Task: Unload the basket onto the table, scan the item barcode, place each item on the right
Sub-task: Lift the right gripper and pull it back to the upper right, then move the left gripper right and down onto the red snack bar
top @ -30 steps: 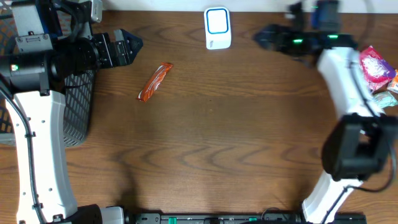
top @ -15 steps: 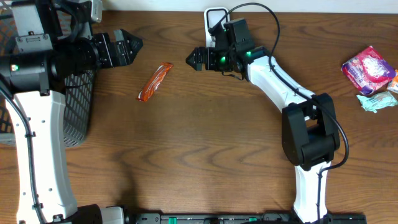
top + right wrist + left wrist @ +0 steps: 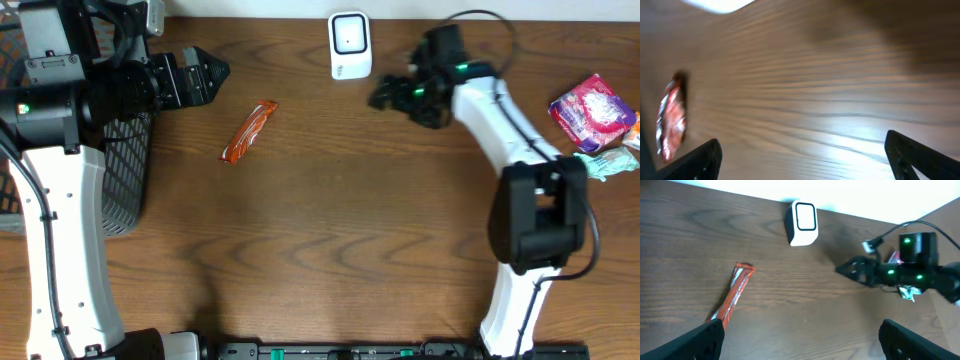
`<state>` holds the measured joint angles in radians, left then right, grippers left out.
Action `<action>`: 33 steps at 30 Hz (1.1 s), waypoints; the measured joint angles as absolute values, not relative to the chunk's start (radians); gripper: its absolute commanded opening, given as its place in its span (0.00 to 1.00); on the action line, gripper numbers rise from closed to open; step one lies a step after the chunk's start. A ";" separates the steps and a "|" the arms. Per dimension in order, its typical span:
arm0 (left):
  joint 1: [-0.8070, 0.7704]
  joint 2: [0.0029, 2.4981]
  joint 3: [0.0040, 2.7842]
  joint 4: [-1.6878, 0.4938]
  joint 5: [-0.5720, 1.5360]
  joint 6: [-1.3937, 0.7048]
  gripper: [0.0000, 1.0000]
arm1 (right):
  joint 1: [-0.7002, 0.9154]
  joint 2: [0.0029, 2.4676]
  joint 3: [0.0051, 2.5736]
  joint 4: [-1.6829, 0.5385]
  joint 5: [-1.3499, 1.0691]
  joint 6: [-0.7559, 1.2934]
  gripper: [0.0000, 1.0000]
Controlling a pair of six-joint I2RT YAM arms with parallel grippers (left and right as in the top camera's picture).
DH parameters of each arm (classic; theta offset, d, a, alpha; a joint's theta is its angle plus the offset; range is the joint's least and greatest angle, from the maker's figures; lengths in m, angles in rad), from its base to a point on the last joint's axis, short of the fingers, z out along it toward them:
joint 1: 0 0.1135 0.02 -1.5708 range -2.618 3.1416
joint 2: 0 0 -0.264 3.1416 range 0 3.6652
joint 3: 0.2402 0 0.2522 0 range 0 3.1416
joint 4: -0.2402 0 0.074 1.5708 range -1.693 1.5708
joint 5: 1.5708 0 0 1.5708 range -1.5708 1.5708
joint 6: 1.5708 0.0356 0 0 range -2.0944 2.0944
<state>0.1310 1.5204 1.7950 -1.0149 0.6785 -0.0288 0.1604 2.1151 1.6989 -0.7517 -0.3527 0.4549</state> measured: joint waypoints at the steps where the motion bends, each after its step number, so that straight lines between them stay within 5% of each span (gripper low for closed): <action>1: 0.131 1.520 1.795 -1.015 0.678 -0.029 0.98 | 0.137 2.112 1.699 -0.771 -0.344 0.455 0.99; 12: 0.131 1.520 1.795 -1.015 0.678 -0.029 0.98 | -0.140 2.108 1.699 -0.894 -0.305 0.456 0.99; 33: 0.131 1.520 1.795 -1.015 0.678 -0.029 0.98 | -0.149 2.108 1.699 -0.901 -0.287 0.456 0.99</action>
